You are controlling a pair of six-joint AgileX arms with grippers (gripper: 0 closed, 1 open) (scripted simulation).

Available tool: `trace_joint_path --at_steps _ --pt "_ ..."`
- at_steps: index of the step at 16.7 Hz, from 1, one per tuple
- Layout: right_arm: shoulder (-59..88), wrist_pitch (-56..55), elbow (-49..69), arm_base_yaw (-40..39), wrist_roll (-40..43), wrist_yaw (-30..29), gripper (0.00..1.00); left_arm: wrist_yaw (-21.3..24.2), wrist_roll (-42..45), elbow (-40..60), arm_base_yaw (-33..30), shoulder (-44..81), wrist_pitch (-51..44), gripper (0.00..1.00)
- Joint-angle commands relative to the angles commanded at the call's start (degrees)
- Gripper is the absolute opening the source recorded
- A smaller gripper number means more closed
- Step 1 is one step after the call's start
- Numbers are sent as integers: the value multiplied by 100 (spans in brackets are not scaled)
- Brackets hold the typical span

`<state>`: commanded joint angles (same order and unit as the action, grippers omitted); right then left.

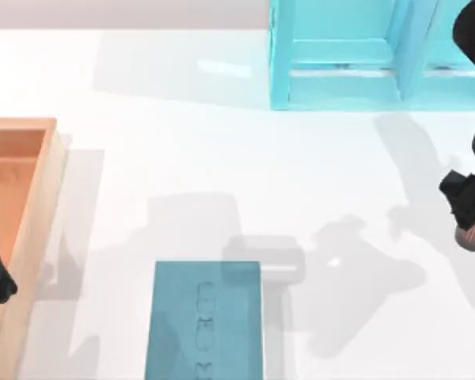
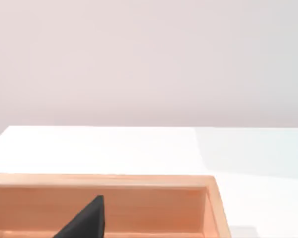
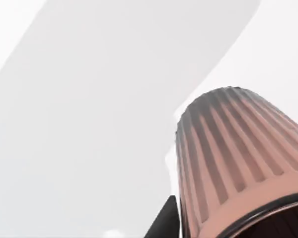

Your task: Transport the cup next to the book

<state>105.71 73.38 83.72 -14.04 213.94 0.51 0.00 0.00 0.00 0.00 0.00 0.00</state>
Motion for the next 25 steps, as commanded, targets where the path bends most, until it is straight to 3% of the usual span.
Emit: trace_joint_path --at_steps 6,12,17,25 --pt "-279 342 -53 -2097 4647 103 0 0 0 0 0 0 0 100" --pt "-680 459 -64 -3737 7693 21 0 0 0 0 0 0 0 100" --pt "-872 476 -76 -4371 8718 -88 0 0 0 0 0 0 0 100" --pt "-819 278 -273 -4372 8742 -92 0 0 0 0 0 0 0 100"
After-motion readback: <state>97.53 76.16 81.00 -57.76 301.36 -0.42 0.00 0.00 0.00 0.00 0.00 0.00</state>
